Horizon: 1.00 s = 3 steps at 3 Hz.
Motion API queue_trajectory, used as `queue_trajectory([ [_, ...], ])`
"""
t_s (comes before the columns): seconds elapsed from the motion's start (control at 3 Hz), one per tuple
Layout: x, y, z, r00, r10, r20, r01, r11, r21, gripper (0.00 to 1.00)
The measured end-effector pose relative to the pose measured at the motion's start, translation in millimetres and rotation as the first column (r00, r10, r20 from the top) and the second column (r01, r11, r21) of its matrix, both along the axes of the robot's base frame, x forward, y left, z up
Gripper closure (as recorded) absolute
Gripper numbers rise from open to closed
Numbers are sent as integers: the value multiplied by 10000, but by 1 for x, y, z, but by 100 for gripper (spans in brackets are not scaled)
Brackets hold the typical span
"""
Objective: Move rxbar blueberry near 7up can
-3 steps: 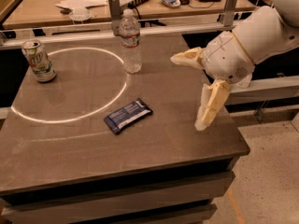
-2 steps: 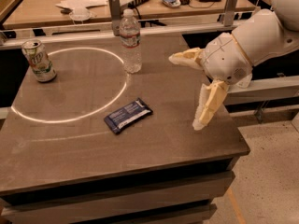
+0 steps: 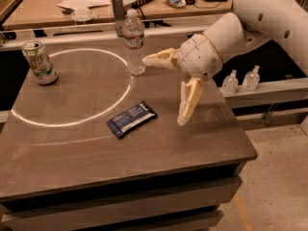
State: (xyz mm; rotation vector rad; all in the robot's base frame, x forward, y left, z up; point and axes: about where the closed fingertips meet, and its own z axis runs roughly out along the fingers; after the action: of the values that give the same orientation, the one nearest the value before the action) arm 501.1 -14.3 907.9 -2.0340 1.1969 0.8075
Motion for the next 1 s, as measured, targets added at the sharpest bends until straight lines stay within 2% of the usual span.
queue_trajectory([
  [0.33,1,30,-20,9947,768,-683,-747,9967,324,0],
  [0.67,3,55,-54,9779,1359,-1588,-1310,9905,407,0],
  [1.0,6,65,-66,9667,1576,-2014,-1491,9872,565,0],
])
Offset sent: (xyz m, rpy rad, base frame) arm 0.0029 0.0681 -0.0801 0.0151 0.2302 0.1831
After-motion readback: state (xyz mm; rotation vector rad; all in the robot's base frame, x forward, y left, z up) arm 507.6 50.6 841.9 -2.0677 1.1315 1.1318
